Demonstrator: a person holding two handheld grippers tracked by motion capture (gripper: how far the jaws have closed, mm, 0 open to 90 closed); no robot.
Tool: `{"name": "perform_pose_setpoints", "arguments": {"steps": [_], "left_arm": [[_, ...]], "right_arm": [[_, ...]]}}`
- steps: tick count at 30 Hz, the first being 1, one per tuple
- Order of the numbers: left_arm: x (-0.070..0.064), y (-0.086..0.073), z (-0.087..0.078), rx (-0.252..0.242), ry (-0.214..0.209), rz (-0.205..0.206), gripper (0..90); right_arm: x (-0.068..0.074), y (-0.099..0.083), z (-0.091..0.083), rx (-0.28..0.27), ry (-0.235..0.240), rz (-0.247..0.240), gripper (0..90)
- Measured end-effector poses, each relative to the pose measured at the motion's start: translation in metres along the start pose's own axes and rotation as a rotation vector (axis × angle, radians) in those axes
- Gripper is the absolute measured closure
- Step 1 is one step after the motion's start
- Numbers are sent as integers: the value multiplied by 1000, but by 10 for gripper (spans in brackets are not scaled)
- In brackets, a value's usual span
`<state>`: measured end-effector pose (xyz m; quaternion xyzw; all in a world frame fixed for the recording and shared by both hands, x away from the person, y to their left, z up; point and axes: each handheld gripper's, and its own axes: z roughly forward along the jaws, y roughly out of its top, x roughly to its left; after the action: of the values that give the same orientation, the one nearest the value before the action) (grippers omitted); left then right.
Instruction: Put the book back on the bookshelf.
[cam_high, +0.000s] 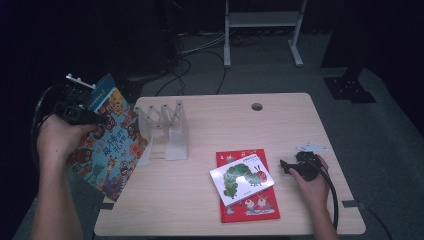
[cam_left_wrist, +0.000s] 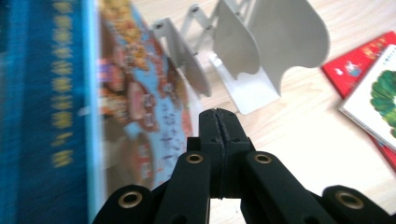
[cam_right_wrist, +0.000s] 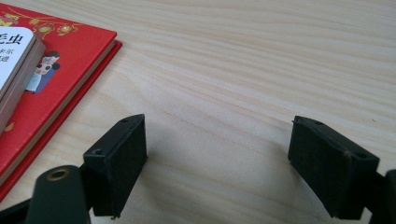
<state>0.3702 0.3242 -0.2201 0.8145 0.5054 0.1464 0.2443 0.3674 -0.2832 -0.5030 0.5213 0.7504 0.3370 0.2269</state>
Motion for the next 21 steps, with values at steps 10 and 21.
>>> {"name": "perform_pose_setpoints", "arguments": {"steps": [10, 21], "left_arm": [[-25, -3, 32, 24, -101, 98, 891], [-67, -8, 71, 40, -180, 188, 842]], "right_arm": [[0, 0, 0, 0, 0, -1, 184], [0, 0, 0, -1, 1, -1, 186]]}}
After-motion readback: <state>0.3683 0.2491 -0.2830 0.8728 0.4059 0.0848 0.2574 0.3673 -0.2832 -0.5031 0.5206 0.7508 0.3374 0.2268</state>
